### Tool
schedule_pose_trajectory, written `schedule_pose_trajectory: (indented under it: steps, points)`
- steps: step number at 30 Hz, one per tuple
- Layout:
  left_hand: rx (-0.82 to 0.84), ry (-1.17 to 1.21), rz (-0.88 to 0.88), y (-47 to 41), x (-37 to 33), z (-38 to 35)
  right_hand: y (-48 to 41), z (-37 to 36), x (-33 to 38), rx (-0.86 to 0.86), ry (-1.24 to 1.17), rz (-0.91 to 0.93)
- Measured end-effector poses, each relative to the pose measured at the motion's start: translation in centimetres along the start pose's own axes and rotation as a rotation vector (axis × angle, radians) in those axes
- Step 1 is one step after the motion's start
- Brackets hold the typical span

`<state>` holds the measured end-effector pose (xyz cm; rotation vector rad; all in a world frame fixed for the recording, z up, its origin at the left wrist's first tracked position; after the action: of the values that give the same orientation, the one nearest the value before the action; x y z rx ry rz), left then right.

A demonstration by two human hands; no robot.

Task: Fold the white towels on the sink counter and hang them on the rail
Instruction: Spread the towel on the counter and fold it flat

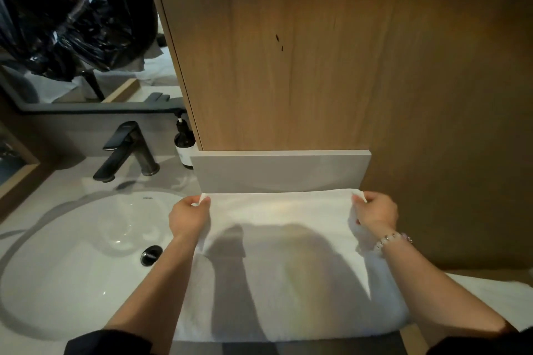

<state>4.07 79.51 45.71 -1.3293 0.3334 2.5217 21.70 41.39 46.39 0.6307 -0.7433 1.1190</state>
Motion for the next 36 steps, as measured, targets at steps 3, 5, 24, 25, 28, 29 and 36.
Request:
schedule_pose_trajectory:
  steps: [3, 5, 24, 25, 28, 29, 36]
  points:
    - [0.022, 0.118, 0.024, 0.6, -0.2, 0.3, 0.7, 0.7, 0.5, -0.010, -0.065, 0.008]
    - [0.042, 0.203, 0.056, 1.0, -0.3, 0.4, 1.1, 0.8, 0.4, -0.013, -0.200, -0.020]
    - [0.354, 0.613, 0.377, 6.1, 4.0, -0.5, 6.9, -0.5, -4.0, 0.427, -0.609, -0.314]
    - [0.362, 0.625, 0.381, 5.9, 3.8, -0.5, 6.8, -0.6, -3.8, 0.436, -0.625, -0.320]
    - [0.373, 0.659, 0.369, 5.8, 2.4, -0.4, 6.6, -0.8, -2.8, 0.470, -0.675, -0.325]
    - [0.372, 0.660, 0.357, 5.8, 2.1, -0.3, 6.3, -1.0, -2.6, 0.482, -0.694, -0.334]
    - [0.373, 0.803, 0.431, 5.7, 2.2, 0.5, 5.0, -1.2, -2.0, 0.565, -0.822, -0.455]
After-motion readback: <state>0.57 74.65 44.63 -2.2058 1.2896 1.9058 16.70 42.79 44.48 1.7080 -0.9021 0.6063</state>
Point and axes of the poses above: each hand's wrist, its own y-axis away from the middle knuckle, its own z-axis out of the back of the hand, x = y × z, the point moved 8 cm from there along -y, towards the middle knuckle, and after that the axes turned 9 degrees about -x, right-handed, at the moved point
